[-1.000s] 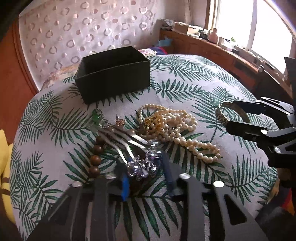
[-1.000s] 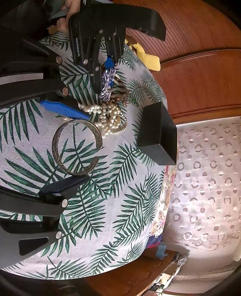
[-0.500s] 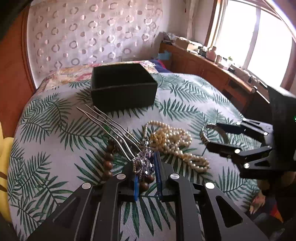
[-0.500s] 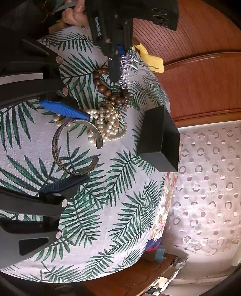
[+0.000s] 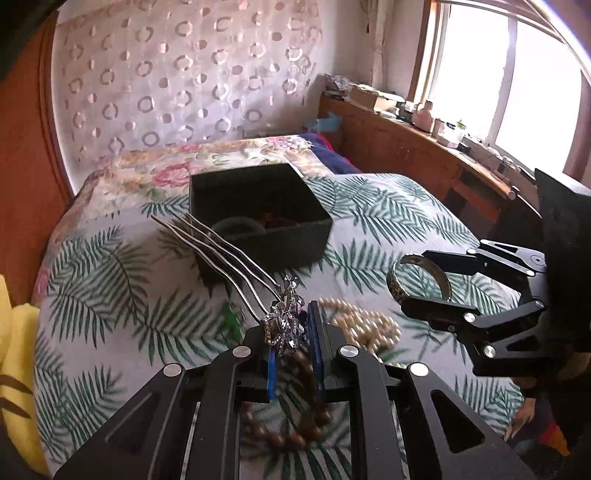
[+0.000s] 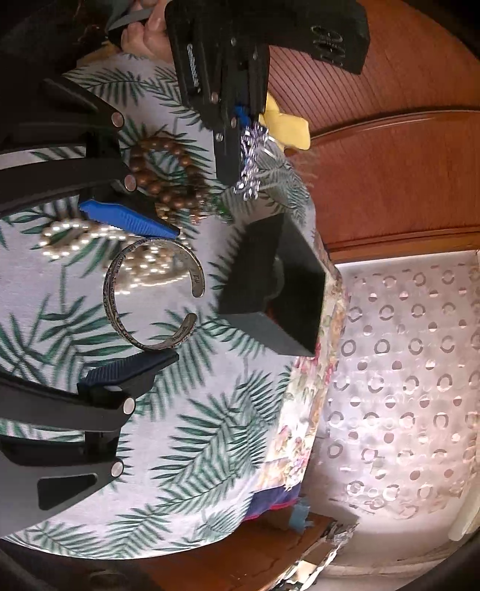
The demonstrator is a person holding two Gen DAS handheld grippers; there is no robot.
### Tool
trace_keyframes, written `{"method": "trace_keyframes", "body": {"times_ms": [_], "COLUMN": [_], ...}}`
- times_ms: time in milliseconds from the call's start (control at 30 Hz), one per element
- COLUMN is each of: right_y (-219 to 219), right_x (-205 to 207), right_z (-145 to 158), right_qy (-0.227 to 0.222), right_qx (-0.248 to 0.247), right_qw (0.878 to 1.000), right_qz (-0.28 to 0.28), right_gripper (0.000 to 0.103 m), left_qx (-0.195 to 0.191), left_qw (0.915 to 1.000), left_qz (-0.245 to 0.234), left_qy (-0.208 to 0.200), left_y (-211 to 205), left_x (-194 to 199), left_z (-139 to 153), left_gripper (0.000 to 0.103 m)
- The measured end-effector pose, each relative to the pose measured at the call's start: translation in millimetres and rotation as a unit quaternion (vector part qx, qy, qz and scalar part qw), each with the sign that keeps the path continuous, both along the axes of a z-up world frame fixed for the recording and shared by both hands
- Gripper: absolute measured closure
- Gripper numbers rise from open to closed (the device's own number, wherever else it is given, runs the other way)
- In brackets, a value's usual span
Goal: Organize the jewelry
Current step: 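Carry the comb and cuff over the black box and release both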
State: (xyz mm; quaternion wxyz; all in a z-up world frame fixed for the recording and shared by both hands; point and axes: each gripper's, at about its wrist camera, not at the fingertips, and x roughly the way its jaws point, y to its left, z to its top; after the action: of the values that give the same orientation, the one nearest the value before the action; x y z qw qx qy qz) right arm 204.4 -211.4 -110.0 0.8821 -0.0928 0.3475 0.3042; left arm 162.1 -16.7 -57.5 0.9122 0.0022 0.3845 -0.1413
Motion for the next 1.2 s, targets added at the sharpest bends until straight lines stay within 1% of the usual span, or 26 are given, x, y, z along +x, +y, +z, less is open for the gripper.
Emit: {"method": "trace_keyframes", "body": {"times_ms": [67, 267, 367, 600, 800, 833, 900, 967, 1033, 1200], "right_y": [3.5, 12.4, 17.3, 26.1, 31.4, 33.1, 36.0, 41.7, 46.1, 61.7], "right_x": [7.3, 31.0, 43.3, 70.3, 89.2, 91.7, 95.3, 99.3, 102.8, 111.2], "right_z": [3.4, 11.7, 15.5, 21.0, 18.4, 17.6, 16.4, 16.8, 15.9, 13.8], "right_qy": [-0.002, -0.005, -0.006, -0.004, 0.001, 0.002, 0.003, 0.005, 0.005, 0.006], "right_qx": [0.002, 0.007, 0.007, 0.004, 0.002, 0.001, 0.001, 0.001, 0.001, -0.003], "right_qw": [1.000, 1.000, 1.000, 1.000, 1.000, 1.000, 1.000, 1.000, 1.000, 0.999], "right_qz": [0.002, 0.006, 0.007, 0.009, 0.011, 0.011, 0.013, 0.017, 0.022, 0.032], "right_gripper": [0.040, 0.040, 0.040, 0.040, 0.040, 0.040, 0.040, 0.040, 0.040, 0.040], "left_qx": [0.002, 0.006, 0.004, -0.002, -0.001, -0.001, -0.003, -0.004, -0.006, -0.004], "left_qw": [1.0000, 1.0000, 1.0000, 0.9995, 0.9992, 0.9992, 0.9994, 0.9995, 0.9996, 0.9998], "left_qz": [0.000, -0.004, -0.006, -0.013, -0.013, -0.012, -0.011, -0.010, -0.006, 0.014], "left_qy": [-0.002, -0.003, 0.005, 0.028, 0.037, 0.038, 0.034, 0.030, 0.025, 0.010], "left_y": [0.9, 2.9, 5.2, 8.2, 10.4, 11.4, 13.3, 14.2, 17.7, 30.4], "left_x": [7.8, 47.9, 65.6, 93.8, 103.7, 104.9, 103.6, 103.3, 101.1, 92.1], "left_z": [1.2, 6.0, 3.6, -8.2, -14.6, -15.1, -13.8, -11.2, -8.3, 0.3], "left_gripper": [0.090, 0.090, 0.090, 0.090, 0.084, 0.082, 0.080, 0.075, 0.074, 0.067]}}
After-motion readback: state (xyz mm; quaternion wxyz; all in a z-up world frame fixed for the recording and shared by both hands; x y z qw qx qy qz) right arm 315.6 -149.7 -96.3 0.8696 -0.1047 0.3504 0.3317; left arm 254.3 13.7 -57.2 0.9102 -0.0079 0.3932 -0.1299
